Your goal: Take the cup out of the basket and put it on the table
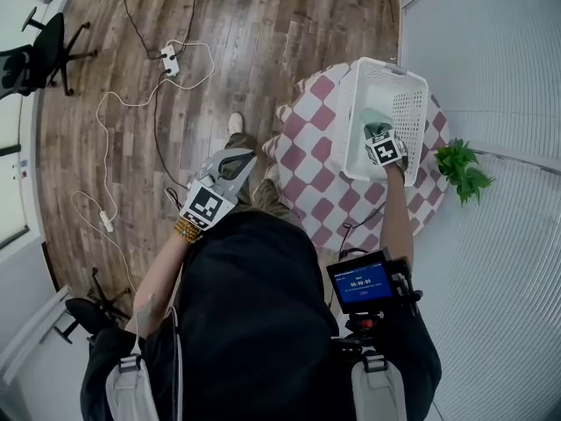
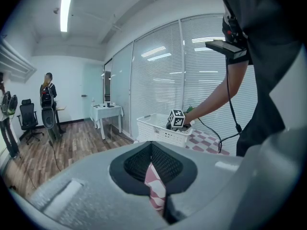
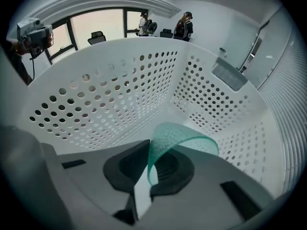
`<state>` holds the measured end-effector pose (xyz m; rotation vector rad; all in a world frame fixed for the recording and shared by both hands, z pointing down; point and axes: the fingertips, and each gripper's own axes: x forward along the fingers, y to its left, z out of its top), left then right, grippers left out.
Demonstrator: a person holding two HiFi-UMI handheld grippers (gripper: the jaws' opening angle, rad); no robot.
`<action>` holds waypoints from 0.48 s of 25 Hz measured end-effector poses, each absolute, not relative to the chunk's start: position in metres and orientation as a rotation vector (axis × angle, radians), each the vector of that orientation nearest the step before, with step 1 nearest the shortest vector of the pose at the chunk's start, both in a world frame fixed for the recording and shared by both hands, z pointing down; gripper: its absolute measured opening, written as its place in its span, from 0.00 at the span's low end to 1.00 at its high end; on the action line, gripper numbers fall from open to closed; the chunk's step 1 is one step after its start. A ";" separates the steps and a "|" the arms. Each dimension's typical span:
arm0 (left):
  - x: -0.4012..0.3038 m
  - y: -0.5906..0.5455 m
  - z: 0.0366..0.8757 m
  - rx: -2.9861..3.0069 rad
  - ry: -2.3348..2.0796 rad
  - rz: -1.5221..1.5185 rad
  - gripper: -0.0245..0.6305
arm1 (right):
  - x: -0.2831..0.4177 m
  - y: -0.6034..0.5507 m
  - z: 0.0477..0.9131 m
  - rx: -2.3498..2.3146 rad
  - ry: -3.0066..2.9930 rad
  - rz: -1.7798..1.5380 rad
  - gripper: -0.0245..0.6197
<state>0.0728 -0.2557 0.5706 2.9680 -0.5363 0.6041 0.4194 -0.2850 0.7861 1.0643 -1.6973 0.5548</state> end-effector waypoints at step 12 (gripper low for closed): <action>0.108 -0.225 0.569 3.038 -0.369 0.602 0.04 | 0.410 -0.300 0.696 1.354 -1.859 0.435 0.07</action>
